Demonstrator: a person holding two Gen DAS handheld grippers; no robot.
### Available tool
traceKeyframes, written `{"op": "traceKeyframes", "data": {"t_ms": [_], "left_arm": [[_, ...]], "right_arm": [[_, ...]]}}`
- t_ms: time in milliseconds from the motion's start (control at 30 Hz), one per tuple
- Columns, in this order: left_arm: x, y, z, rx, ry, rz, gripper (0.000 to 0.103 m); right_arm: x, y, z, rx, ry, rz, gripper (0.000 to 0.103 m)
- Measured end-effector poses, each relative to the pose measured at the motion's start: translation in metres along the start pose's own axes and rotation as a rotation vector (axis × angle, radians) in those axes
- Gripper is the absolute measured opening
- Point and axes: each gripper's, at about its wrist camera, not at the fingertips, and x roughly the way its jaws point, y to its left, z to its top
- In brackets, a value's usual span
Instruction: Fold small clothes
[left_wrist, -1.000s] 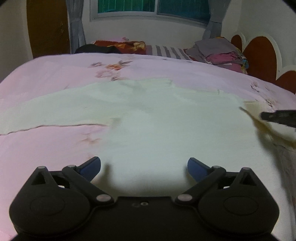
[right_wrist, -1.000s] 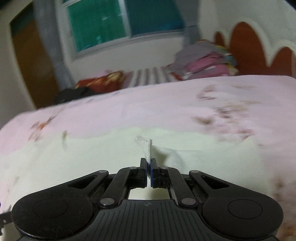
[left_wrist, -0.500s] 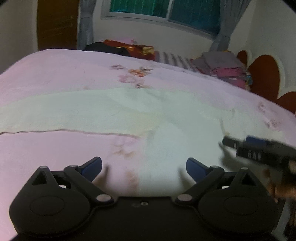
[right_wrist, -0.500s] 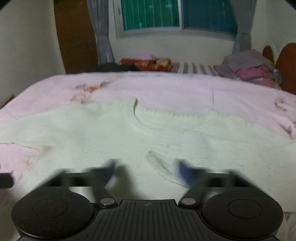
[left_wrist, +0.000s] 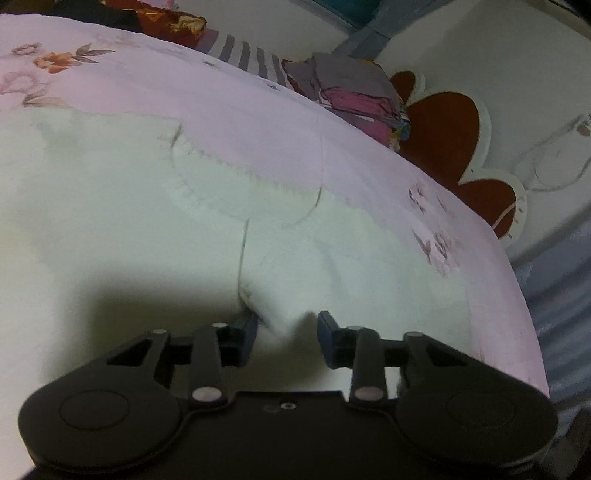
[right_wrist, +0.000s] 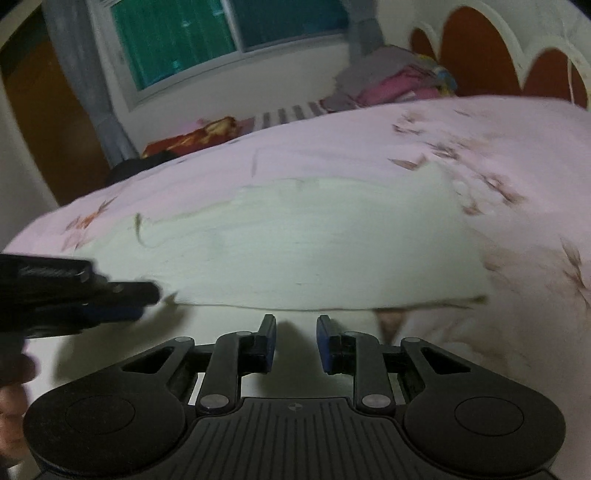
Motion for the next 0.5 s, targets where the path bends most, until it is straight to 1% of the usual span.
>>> {"op": "traceKeyframes", "data": {"t_ms": [67,100,167,233,300,433,500], "left_arm": [[0.006,-0.003,0.007,-0.001,0.004,-0.002,0.003],[0.004,-0.004,0.01,0.0,-0.006,-0.005,0.003],[-0.012,-0.001,0.012,0.011,-0.064,-0.019,0.003],[-0.034,0.006,0.016,0.025,-0.124,0.009,0.003],[-0.056,0.028,0.02,-0.004,-0.165,0.032,0.003],[-0.088,0.066,0.017,-0.043,-0.209,0.095,0.003],[-0.097,0.08,0.015,-0.056,-0.206,0.114,0.003]], "right_arm": [[0.0,-0.011,0.001,0.023,0.004,-0.002,0.025],[0.001,-0.014,0.001,0.032,0.002,-0.001,0.023],[-0.004,-0.02,0.0,0.039,-0.002,-0.005,0.021],[-0.006,-0.025,0.002,0.056,-0.005,-0.004,0.02],[-0.005,-0.029,0.002,0.075,-0.012,-0.009,0.018],[-0.003,-0.036,0.004,0.099,-0.014,-0.014,0.009],[-0.003,-0.037,0.005,0.096,-0.015,-0.015,0.008]]}}
